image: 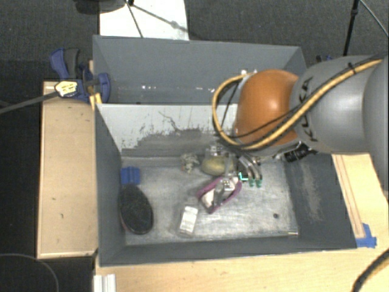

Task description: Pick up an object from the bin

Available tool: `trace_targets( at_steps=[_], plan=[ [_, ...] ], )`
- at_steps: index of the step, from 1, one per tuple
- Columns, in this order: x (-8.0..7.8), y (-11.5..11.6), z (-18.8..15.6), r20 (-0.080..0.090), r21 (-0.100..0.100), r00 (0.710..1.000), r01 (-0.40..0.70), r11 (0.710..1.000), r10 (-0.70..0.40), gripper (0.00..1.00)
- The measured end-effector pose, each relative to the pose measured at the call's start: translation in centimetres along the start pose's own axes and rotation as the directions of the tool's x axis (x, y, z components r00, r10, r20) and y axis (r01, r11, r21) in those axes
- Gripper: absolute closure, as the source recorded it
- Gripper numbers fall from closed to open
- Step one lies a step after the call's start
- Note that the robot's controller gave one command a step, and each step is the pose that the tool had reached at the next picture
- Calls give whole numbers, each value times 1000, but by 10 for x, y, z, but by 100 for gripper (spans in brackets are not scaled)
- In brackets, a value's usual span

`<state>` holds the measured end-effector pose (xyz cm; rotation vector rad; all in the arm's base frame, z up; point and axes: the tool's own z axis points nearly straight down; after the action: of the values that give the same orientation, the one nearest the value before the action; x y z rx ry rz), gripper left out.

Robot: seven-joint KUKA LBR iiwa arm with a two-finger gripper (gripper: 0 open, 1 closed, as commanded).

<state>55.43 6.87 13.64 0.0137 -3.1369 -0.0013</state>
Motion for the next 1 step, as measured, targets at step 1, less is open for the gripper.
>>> trace_targets(
  at_steps=[1],
  plan=[
    [4,-18,60,3,-3,998,66,998,-66,0]
  ],
)
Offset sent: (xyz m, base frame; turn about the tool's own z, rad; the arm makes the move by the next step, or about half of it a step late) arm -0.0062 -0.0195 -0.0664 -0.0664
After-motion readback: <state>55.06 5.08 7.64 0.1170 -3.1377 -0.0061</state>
